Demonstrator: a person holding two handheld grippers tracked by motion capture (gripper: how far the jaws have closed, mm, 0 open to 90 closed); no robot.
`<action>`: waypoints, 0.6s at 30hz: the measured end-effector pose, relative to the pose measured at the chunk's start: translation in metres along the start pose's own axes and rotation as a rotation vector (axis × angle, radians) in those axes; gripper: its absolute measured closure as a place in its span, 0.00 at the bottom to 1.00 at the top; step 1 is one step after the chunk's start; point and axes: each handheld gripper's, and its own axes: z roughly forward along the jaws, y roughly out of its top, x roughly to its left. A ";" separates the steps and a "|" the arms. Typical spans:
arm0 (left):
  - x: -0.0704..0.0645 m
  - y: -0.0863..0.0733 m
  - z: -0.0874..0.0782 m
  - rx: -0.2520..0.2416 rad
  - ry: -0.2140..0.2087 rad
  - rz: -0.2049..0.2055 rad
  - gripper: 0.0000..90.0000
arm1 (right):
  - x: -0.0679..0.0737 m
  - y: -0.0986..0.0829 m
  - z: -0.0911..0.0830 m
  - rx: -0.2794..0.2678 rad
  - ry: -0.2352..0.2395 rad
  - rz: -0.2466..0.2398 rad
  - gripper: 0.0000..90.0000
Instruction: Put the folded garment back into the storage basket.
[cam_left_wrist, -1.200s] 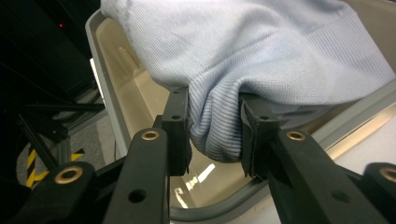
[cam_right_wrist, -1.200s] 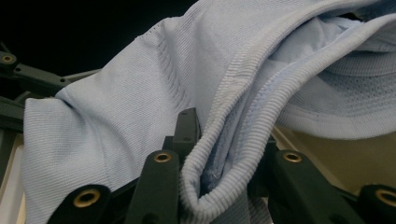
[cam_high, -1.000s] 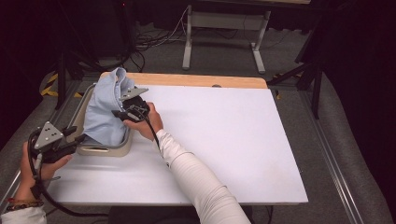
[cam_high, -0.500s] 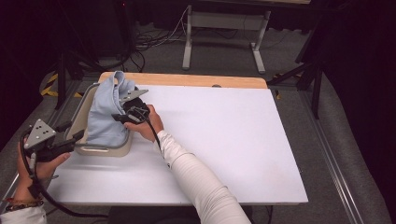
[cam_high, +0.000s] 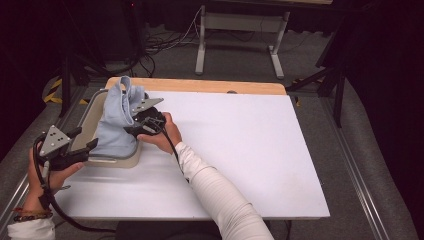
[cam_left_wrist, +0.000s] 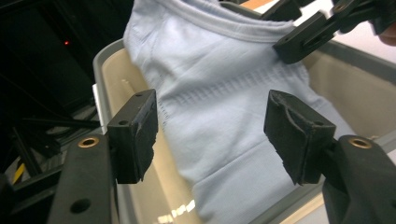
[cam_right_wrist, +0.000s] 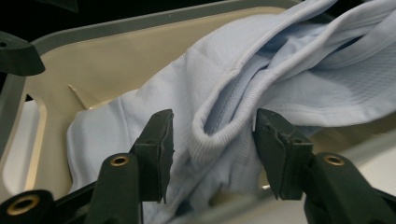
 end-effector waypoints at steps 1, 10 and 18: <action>-0.001 0.001 0.001 0.002 0.002 0.001 0.38 | 0.000 0.000 -0.005 -0.006 -0.002 -0.002 0.46; -0.003 0.024 0.015 -0.014 -0.025 0.009 0.40 | 0.001 -0.009 -0.064 -0.058 -0.055 -0.058 0.41; 0.016 0.064 0.054 0.088 -0.047 -0.055 0.31 | 0.008 -0.028 -0.133 -0.090 -0.112 -0.119 0.40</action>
